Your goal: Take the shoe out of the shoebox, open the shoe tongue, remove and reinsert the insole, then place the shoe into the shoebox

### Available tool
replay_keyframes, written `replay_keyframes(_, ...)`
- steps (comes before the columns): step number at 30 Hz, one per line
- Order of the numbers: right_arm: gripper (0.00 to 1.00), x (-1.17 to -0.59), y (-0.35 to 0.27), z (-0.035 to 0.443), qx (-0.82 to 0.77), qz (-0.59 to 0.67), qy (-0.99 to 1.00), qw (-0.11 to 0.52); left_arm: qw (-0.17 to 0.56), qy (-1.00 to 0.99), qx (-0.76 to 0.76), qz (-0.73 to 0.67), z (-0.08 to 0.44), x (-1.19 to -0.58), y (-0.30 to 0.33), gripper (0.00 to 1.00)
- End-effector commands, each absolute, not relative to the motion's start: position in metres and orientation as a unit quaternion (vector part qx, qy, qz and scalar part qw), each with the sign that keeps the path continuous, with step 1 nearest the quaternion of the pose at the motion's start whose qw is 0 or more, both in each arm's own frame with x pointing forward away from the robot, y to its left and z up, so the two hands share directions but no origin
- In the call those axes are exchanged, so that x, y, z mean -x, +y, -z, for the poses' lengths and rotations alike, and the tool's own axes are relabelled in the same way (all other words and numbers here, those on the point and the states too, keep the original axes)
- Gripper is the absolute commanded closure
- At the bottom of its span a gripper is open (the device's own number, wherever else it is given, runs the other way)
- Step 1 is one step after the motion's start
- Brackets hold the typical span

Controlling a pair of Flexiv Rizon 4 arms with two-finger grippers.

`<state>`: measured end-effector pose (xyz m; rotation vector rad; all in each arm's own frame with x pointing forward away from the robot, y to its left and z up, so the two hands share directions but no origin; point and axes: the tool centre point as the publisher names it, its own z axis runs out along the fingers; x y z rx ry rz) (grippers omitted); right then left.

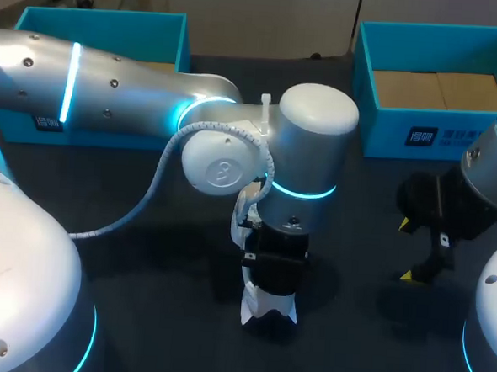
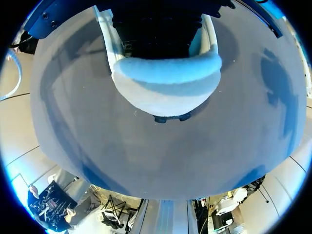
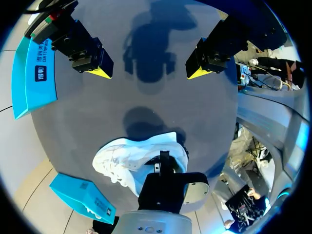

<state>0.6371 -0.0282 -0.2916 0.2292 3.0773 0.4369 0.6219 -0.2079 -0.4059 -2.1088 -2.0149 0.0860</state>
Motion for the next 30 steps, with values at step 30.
replay_keyframes(30, 0.00, -0.636, -0.028, 0.293, -0.074, -0.139, 0.987, 0.014, -0.010, -0.748, 0.663, 0.018, 0.359, -0.665, -0.217, 0.80)
